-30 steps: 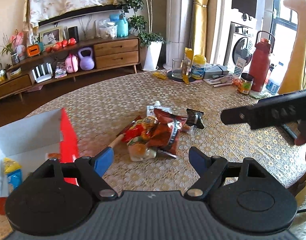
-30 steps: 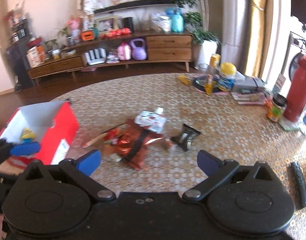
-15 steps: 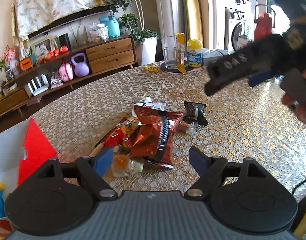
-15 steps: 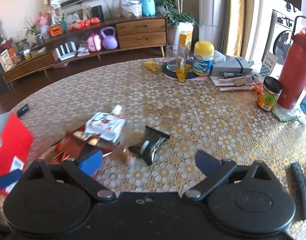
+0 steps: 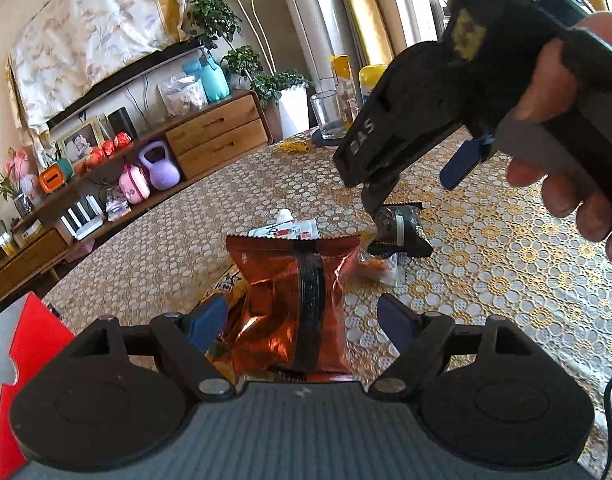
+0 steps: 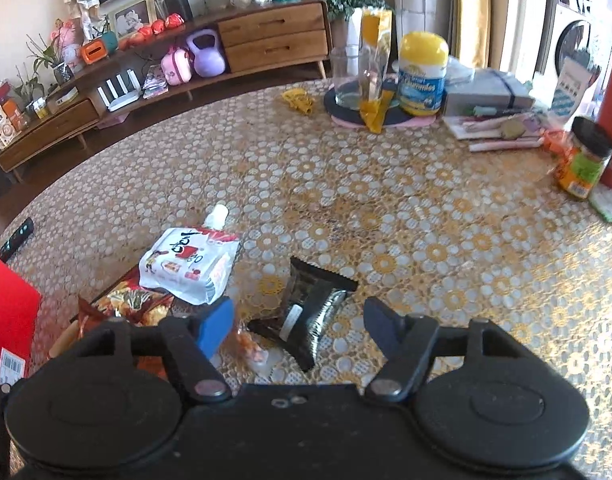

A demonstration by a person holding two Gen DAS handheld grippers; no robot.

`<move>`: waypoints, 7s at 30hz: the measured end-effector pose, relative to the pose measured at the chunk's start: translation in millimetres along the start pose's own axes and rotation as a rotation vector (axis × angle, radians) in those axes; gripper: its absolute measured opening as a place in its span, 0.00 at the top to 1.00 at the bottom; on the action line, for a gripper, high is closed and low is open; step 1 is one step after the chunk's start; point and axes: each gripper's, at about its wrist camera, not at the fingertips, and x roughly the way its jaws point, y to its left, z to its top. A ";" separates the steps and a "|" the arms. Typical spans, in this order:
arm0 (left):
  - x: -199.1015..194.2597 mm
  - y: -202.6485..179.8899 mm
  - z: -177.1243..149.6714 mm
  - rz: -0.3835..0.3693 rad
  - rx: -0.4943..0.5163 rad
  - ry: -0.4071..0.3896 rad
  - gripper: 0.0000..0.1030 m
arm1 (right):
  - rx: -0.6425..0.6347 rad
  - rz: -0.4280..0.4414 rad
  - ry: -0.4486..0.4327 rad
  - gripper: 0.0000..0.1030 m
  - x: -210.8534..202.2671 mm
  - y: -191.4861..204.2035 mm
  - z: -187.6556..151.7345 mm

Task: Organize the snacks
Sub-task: 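Move both grippers back from the box toward the snack pile, then grasp the orange-brown chip bag with the left gripper while the right gripper grasps the dark candy bar, then carry the chip bag with the left gripper while the right gripper carries the candy bar over the box, then open the left gripper over the box while the right gripper releases the candy bar, then move both grippers back from the box to the snack pile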

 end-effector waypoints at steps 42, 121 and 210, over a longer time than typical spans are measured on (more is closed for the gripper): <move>-42.3 27.5 24.3 -0.058 -0.157 0.080 0.61 | -0.070 0.015 -0.019 0.79 -59.8 1.2 -36.5; -61.3 394.9 -83.9 0.228 -0.395 0.436 0.61 | -0.573 0.222 0.063 0.79 -41.6 379.6 -74.8; -131.2 162.5 32.7 -0.077 -0.381 0.240 0.20 | -0.260 0.102 -0.070 0.00 -173.9 81.1 -74.0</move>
